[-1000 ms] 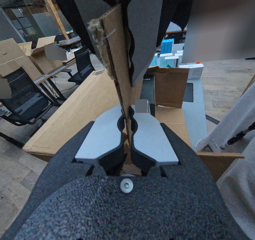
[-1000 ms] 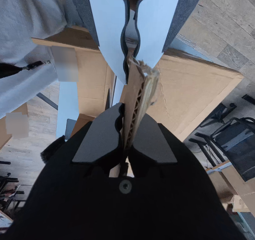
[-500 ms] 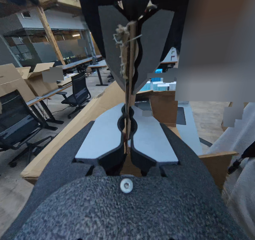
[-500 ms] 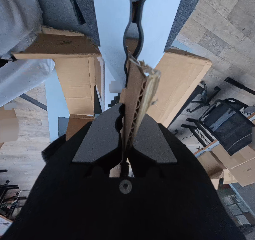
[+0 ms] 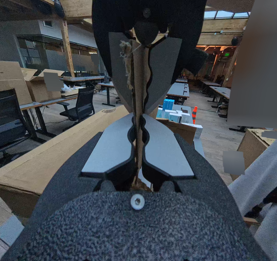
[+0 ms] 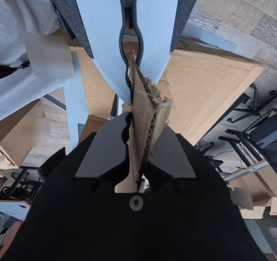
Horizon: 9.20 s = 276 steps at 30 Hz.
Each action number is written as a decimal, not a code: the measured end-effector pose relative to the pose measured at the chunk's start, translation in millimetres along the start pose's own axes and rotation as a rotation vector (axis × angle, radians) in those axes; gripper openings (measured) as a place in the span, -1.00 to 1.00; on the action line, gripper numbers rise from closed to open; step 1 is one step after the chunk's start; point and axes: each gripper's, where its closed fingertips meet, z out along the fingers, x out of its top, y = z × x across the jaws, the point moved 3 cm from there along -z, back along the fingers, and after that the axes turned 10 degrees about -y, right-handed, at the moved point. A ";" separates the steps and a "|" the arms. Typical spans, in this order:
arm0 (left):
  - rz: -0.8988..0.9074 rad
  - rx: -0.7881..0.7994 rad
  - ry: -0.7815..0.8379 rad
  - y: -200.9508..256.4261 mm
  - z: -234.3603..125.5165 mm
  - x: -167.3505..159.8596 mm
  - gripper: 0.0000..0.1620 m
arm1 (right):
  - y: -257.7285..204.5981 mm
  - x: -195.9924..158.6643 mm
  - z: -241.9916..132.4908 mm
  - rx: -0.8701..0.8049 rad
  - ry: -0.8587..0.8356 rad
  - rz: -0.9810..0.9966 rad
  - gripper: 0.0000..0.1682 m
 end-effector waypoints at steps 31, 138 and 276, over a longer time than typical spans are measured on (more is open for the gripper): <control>-0.414 0.162 0.158 15.8 1.4 -47.2 -0.96 | -184.9 -224.5 383.9 -0.578 0.136 0.872 0.49; 1.083 0.178 -0.870 273.5 418.5 -243.9 0.37 | -54.7 -273.9 101.6 -0.766 0.947 0.383 -0.47; 1.272 0.129 -1.682 102.8 221.6 -258.3 0.25 | -192.2 -248.6 415.9 -0.405 1.040 1.134 0.11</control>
